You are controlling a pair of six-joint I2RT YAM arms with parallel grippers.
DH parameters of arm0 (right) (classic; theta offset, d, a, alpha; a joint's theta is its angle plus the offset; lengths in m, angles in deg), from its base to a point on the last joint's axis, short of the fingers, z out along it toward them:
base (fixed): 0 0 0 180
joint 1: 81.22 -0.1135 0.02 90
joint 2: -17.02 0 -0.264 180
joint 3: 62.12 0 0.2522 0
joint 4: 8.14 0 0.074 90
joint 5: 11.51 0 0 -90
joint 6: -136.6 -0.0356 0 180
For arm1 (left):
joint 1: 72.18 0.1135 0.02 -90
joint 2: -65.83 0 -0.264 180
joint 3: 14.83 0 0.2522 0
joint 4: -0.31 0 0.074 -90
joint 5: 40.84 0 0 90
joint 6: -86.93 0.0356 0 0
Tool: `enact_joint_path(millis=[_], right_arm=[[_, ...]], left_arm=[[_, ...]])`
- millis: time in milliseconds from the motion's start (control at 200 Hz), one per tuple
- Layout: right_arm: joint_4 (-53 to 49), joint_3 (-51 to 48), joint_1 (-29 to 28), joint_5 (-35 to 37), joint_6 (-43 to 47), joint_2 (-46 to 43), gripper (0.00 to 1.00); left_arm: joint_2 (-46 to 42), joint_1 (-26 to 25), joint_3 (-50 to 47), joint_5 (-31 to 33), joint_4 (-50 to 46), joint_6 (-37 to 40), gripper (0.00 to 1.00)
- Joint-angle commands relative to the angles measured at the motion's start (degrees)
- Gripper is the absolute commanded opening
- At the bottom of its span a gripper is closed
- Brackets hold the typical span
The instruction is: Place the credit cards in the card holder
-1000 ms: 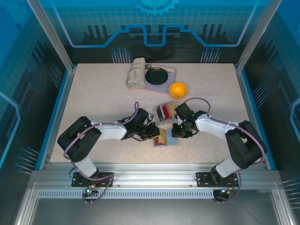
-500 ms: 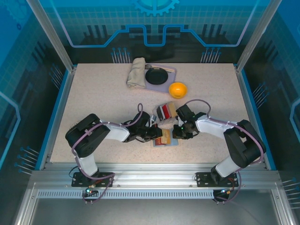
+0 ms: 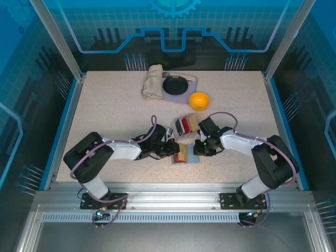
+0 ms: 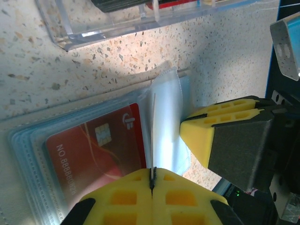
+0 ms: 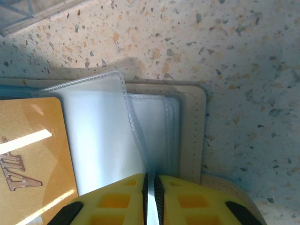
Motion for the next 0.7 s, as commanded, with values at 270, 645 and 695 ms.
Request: enact_joint_path(millis=[270, 645, 695], right_arm=[[-0.40, -2.71, 0.78, 1.88, -0.49, 2.54, 0.16], [-0.13, -2.97, 0.79, 2.01, -1.10, 2.50, 0.16], [-0.17, -3.04, 0.85, 2.14, -1.23, 2.33, 0.16]], left_arm=[[3.33, -0.45, -0.59, 0.74, 1.38, -0.43, 0.00], [7.04, -2.20, 2.30, 2.63, -2.23, 0.88, 0.00], [7.17, -2.30, 2.57, 2.77, -2.36, 1.00, 0.00]])
